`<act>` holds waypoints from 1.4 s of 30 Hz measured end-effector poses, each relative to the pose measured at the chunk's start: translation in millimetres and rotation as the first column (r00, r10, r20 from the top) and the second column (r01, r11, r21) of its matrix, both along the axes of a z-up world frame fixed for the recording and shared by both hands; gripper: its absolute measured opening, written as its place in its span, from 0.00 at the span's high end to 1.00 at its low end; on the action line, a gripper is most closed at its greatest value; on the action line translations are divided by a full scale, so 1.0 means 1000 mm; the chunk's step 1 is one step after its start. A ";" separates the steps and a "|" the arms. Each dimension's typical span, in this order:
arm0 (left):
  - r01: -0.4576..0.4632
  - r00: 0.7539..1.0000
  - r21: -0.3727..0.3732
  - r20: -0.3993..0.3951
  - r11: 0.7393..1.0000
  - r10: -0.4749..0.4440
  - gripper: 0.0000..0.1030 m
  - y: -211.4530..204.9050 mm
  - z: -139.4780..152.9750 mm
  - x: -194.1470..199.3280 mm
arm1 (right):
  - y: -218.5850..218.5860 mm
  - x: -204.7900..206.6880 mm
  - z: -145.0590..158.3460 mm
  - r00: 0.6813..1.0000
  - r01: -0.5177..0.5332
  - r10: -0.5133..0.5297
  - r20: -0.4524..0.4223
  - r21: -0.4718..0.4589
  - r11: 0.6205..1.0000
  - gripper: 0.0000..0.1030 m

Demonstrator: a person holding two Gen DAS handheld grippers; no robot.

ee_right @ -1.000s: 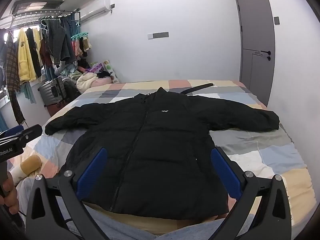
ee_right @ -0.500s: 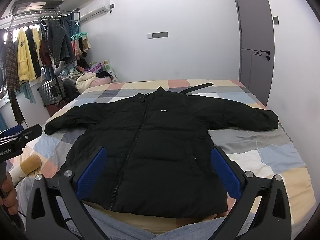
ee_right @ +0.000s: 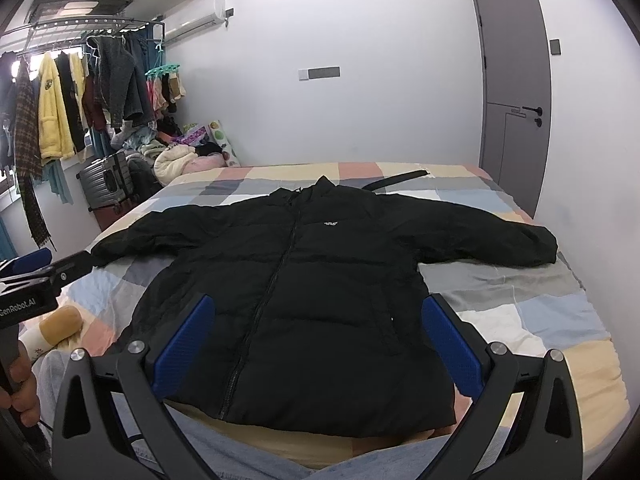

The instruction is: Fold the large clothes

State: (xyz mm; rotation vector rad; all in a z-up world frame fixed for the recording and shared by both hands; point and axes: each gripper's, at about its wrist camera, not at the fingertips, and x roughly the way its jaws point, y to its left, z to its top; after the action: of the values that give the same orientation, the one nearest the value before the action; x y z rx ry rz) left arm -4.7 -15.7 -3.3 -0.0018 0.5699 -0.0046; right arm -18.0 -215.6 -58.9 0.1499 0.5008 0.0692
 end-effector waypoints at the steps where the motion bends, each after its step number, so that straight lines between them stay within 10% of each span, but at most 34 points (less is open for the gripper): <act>1: -0.002 1.000 0.001 0.001 1.000 0.002 0.01 0.000 0.000 -0.001 | 0.000 0.000 0.000 1.000 0.002 -0.002 -0.002 0.002 1.000 0.00; 42: 0.023 1.000 -0.021 -0.016 1.000 -0.024 0.01 0.007 0.001 0.009 | -0.002 0.008 -0.006 0.999 0.003 -0.003 -0.034 0.008 1.000 0.00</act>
State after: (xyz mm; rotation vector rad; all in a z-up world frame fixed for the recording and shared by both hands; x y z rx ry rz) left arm 3.9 -8.4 -2.0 -0.0154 0.5863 -0.0333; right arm -9.6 -217.5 -64.6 0.1603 0.5345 0.0662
